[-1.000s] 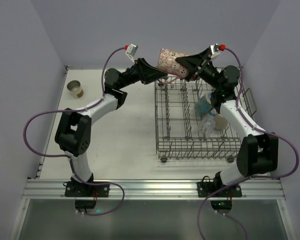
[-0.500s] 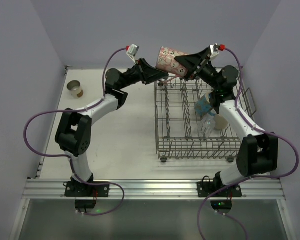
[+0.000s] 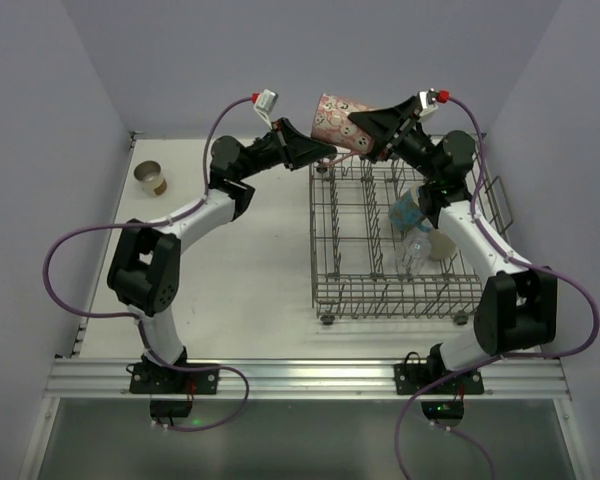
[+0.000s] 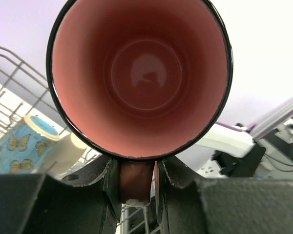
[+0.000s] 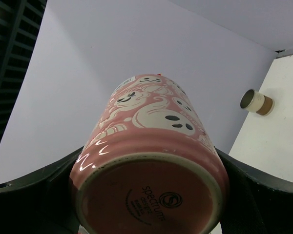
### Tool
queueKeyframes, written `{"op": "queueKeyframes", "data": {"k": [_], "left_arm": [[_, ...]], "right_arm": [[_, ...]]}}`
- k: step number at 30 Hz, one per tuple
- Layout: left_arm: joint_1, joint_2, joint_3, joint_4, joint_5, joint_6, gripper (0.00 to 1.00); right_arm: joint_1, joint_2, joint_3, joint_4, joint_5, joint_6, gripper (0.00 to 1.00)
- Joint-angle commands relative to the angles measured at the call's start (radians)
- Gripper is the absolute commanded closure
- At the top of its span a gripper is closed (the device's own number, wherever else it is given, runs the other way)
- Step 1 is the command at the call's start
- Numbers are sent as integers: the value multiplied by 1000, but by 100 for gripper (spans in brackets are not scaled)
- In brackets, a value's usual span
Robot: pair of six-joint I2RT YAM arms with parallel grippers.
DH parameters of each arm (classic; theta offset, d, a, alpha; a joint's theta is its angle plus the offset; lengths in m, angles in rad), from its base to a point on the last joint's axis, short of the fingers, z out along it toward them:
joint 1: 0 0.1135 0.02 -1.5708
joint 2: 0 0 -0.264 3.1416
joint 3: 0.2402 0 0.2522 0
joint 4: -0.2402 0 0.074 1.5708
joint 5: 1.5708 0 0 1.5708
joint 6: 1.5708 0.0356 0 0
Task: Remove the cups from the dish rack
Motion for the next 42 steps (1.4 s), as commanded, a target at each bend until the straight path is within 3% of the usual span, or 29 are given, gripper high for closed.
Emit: {"op": "queueKeyframes", "data": {"k": [1, 2, 3, 7, 12, 18, 28, 38, 41, 42], "left_arm": [[-5, -122, 7, -93, -59, 147, 100], [-5, -133, -1, -167, -76, 177, 100], [-2, -157, -7, -189, -82, 198, 100], [10, -186, -39, -184, -81, 205, 100], [44, -197, -95, 0, -56, 65, 100], [75, -229, -96, 27, -64, 1, 100], [124, -203, -167, 366, -151, -265, 100], [187, -174, -165, 449, -145, -355, 100], [228, -214, -178, 359, -114, -302, 100], [242, -229, -182, 254, -104, -241, 100]], "right_arm": [[23, -90, 19, -62, -9, -121, 24], [23, -99, 19, -90, -4, -163, 6], [23, -105, 16, -106, -1, -177, 1], [23, -118, 3, -118, 2, -198, 1], [23, -121, -45, -87, 8, -188, 1], [22, -138, -126, 5, 20, -163, 1], [14, -90, -254, 436, 20, -27, 1], [4, -111, -275, 488, 8, 3, 1], [-12, -133, -304, 483, -3, 9, 1], [-21, -142, -310, 453, -10, 1, 1]]}}
